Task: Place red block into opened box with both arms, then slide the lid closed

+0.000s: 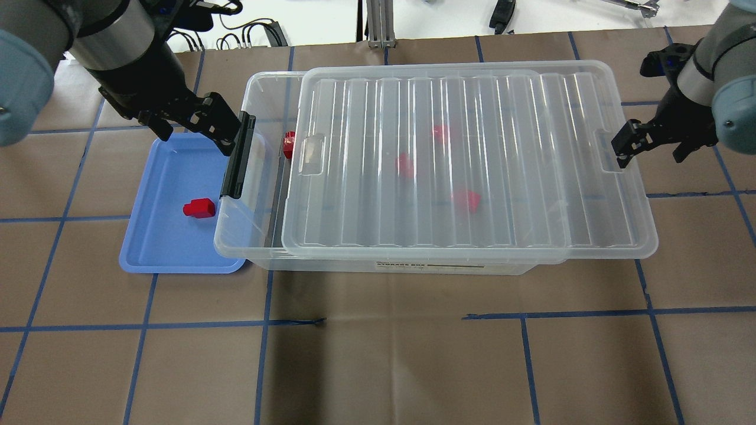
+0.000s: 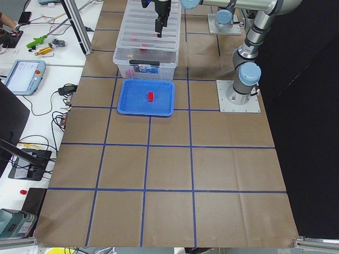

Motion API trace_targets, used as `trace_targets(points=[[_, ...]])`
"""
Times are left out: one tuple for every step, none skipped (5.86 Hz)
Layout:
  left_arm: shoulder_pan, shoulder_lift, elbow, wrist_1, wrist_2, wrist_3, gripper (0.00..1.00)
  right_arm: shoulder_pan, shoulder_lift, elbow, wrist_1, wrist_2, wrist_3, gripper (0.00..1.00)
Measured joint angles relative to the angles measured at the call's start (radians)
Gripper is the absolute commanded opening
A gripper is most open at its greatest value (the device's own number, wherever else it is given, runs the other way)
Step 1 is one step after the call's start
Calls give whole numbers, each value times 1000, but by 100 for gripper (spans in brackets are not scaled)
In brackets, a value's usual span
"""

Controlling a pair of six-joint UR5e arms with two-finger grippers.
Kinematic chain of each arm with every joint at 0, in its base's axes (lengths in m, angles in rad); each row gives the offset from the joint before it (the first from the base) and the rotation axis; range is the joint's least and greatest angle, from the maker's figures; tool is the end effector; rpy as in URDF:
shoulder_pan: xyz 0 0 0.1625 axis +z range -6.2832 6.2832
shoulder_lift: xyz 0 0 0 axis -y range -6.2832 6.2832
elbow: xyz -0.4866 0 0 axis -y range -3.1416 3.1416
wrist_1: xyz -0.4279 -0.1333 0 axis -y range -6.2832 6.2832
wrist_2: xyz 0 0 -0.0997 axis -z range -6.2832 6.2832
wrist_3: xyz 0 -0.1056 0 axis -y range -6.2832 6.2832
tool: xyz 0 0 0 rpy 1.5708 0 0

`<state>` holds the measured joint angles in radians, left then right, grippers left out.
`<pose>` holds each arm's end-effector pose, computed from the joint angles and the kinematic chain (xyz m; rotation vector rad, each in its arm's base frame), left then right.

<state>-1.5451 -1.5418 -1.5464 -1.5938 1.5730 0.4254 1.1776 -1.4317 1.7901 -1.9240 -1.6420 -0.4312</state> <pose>-0.1198 -0.5193 0.5692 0.6218 3.0700 -0.0456 -0.1012 -0.5722 0.3885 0.0588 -3.0774 -0.0512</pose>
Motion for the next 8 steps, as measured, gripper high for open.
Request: trace_targets(points=[[68,1,-8,0,-3,241,98,-61,0,0,-2,-11,-68,100],[143,-4,-21,0,-3,490,98,-102,0,-2,-3,-35,-114,100],[208,-16,-35,0,-4,712,98,-126,0,-4,-15,-59,-137,100],[255,-38,-64,35,-3,920,98,-141,-5,-4,-28,-73,-141,100],[279,-71,-113,127,-2,1106,97,-141,-19,-6,-26,-72,-122,100],[289,-105,-170,235,-1,1235,97,-120,-45,-9,-18,-63,-81,100],[292,-145,-221,328,-3,1318,97,-72,-80,-12,-10,-58,-15,100],[293,-193,-258,404,-5,1376,97,-1,-106,-37,28,-57,82,100]])
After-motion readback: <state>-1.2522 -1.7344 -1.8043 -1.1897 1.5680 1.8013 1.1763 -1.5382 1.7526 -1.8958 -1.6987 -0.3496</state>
